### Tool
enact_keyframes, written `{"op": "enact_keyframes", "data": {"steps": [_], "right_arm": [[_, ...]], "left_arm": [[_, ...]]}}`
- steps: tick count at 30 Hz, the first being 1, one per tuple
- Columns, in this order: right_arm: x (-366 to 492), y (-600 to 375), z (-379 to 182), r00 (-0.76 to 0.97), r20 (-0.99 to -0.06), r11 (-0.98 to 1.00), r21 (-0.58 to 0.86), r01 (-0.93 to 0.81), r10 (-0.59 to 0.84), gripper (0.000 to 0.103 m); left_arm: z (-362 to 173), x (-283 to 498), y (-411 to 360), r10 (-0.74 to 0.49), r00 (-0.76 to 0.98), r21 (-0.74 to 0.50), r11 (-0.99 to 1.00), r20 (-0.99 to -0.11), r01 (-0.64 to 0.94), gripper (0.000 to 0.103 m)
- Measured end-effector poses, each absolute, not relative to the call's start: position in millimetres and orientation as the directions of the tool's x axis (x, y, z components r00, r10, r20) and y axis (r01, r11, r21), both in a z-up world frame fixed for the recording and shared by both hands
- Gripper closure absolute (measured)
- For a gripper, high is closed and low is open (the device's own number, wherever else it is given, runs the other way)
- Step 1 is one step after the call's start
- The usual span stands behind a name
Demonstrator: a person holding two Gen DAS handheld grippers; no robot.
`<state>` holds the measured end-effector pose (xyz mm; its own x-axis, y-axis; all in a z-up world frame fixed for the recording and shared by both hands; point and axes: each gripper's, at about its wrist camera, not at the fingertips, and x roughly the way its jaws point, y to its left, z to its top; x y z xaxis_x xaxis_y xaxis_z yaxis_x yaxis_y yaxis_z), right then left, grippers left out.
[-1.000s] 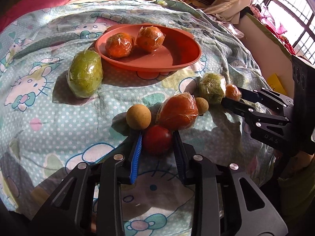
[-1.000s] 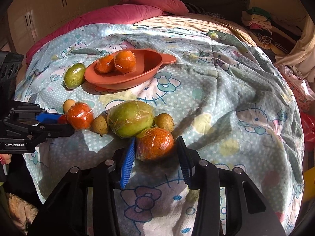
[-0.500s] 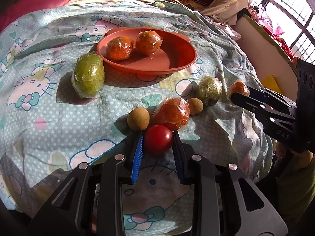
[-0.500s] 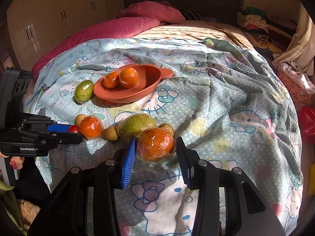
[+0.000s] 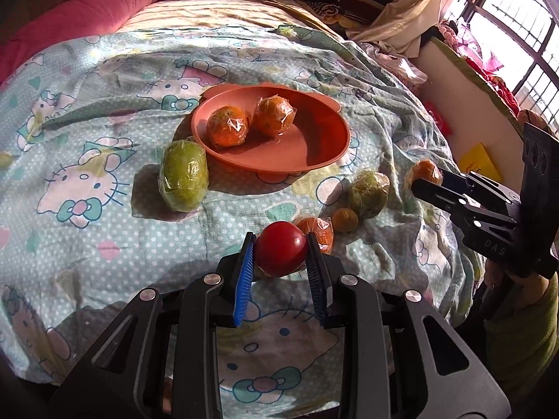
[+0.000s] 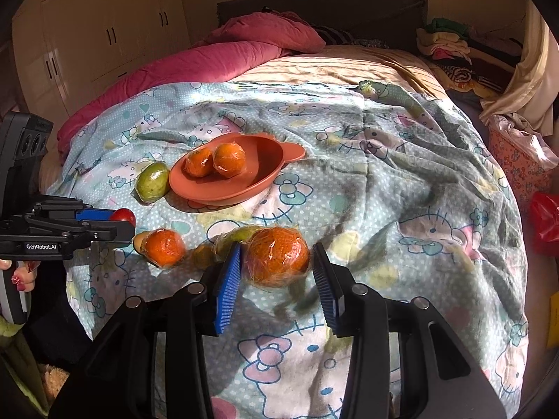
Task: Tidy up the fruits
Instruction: 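Grasp the red tomato with the left tool while the right tool grasps a wrapped orange, then lower the tomato into the plate with the left tool while the right tool places its orange there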
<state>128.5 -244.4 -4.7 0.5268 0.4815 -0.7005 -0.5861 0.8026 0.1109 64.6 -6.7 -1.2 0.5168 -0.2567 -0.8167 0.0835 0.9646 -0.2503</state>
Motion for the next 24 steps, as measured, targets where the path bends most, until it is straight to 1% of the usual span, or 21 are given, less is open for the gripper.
{"op": "enact_keyframes", "data": {"steps": [14, 24], "right_arm": [[144.6, -229.8, 12.5, 0.534, -0.675, 0.79, 0.119, -0.602, 0.509, 0.064], [165.5, -209.0, 14.0, 0.511, -0.68, 0.773, 0.13, -0.621, 0.526, 0.064]], "left_arm": [[9.4, 89.6, -4.6, -0.249, 0.53, -0.237, 0.967, -0.811, 0.092, 0.082], [10.3, 116.7, 2.0, -0.234, 0.53, -0.221, 0.971, -0.815, 0.089, 0.082]]}}
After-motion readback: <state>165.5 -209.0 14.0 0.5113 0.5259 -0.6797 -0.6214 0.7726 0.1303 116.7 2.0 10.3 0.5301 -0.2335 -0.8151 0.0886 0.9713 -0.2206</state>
